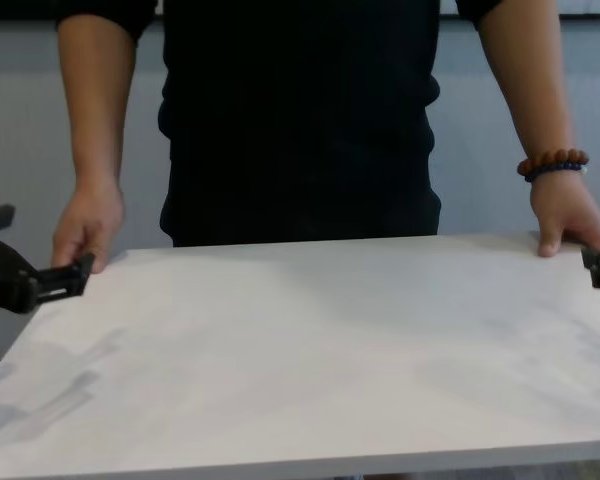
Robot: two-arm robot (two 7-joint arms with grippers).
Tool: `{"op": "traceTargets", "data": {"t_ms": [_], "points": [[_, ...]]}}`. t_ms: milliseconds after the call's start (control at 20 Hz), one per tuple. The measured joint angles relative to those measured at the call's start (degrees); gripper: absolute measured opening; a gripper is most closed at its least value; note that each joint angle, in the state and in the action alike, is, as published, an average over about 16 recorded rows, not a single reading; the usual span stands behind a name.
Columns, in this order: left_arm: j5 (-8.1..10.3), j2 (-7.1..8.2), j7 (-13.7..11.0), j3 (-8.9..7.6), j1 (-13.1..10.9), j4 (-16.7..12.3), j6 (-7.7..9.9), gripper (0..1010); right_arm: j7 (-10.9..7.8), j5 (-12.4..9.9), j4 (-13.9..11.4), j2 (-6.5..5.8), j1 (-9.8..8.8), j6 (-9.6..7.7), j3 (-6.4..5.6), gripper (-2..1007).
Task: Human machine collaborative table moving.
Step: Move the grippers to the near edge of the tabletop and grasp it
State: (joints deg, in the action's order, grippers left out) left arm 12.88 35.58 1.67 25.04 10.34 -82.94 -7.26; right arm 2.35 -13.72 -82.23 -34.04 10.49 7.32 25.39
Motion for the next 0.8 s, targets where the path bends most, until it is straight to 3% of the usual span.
{"op": "traceTargets", "data": {"t_ms": [400, 800], "points": [[-0.53, 3.27, -0.05, -2.74, -4.69, -4.97, -0.41, 1002, 1.97, 1.54, -5.40, 0.17, -3.80, -1.22, -1.02, 1005], [1.69, 8.70, 0.23, -8.31, -14.30, -11.28, -1.90, 1001, 5.06, 3.57, -15.31, -1.39, -11.54, -4.96, -2.21, 1005]]}}
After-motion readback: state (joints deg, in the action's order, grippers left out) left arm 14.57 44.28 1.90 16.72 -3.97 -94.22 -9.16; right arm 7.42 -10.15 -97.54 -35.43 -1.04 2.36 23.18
